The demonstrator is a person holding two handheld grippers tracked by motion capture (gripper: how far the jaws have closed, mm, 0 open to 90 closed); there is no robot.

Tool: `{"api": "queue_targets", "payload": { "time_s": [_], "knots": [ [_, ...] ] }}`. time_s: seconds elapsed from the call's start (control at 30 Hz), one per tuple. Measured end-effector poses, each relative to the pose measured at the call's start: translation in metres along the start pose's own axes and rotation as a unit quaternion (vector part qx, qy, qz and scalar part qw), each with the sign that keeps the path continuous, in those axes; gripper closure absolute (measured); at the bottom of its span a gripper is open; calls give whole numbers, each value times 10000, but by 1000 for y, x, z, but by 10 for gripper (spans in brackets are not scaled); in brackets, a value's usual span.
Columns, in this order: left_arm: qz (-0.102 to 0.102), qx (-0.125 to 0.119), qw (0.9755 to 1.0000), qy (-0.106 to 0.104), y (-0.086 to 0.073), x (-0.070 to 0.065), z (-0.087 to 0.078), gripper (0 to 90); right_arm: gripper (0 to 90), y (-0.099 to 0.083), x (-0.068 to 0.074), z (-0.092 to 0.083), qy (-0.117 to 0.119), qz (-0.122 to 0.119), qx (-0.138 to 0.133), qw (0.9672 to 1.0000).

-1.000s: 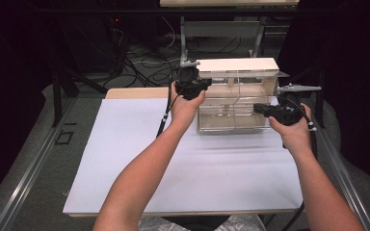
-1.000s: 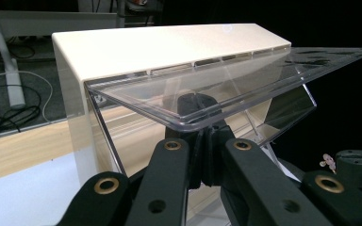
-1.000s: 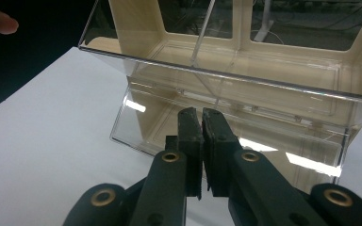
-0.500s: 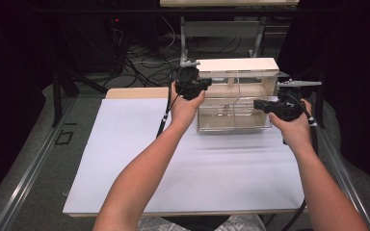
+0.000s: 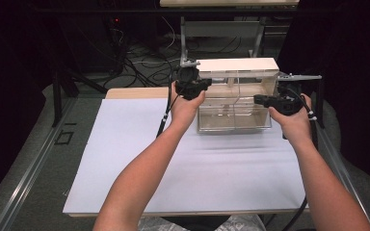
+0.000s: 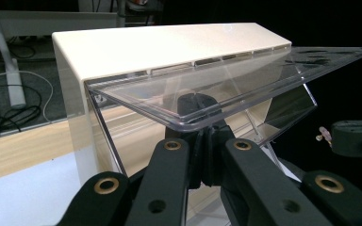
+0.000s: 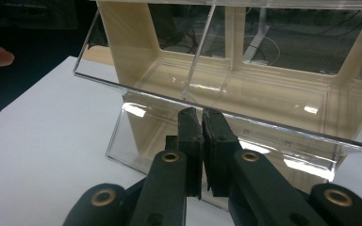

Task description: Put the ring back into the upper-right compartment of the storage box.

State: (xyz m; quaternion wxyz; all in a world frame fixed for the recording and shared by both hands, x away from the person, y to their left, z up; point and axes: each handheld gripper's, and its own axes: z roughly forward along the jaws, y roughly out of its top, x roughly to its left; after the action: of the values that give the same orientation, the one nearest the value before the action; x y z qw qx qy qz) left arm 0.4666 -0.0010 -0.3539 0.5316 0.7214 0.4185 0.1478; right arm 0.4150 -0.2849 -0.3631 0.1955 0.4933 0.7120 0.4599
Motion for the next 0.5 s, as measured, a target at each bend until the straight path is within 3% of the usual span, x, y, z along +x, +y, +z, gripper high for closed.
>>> {"api": "queue_targets", "payload": {
  "time_s": [0.5],
  "knots": [
    [7,14,10000,-24,0,1,0,900,871,15,-3,6,-114,-7,-43,9999]
  ]
}}
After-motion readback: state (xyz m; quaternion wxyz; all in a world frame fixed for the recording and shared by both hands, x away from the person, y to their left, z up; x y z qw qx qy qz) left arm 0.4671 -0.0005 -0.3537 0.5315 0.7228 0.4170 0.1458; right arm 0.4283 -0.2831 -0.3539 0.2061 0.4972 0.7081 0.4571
